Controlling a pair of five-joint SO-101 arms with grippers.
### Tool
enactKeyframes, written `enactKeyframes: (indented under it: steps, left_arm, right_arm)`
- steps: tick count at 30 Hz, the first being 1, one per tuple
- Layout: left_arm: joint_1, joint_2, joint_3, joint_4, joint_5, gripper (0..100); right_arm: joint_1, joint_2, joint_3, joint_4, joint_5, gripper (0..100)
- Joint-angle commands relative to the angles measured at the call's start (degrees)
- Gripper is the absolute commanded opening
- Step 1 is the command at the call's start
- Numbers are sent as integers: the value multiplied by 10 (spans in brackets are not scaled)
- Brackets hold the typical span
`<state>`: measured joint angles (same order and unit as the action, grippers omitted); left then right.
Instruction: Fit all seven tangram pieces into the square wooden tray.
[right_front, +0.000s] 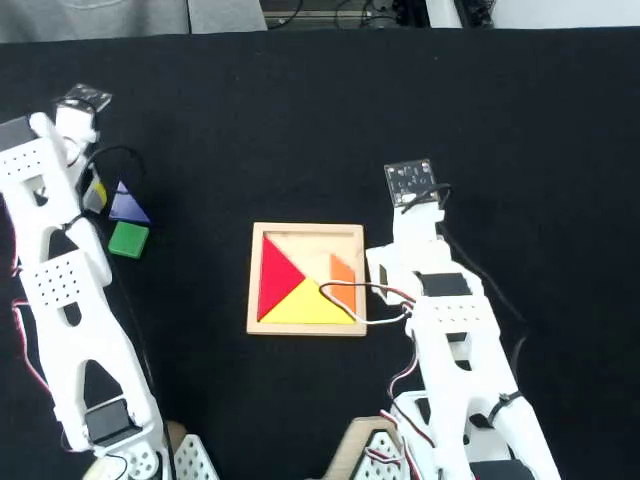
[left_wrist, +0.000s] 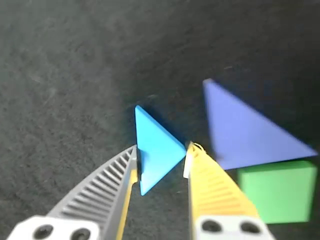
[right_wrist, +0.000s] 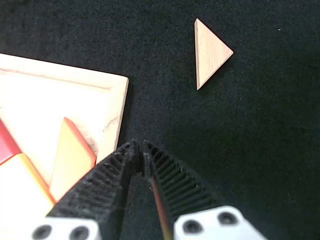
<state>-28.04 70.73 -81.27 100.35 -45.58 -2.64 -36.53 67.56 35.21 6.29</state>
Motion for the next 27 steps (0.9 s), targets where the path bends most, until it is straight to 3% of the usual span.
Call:
enactKeyframes:
  steps: [1,6,14,21,27]
  left_arm:
    - [27,-127,84,7,3,120]
    - [68,-309,279,7,-6,120]
    - [237,-591,570,-3,-136,121]
    - [396,-658,669,-39,-149,123]
    - [495,-658,697,-66,-145,123]
  right_arm:
    - [5,-18,-1,-11,5,16]
    - [5,-18,-1,-11,5,16]
    - [45,-23,-6,-11,-6,16]
    - [151,-23,-18,-33,-104,16]
    - [189,-23,-20,-40,-119,16]
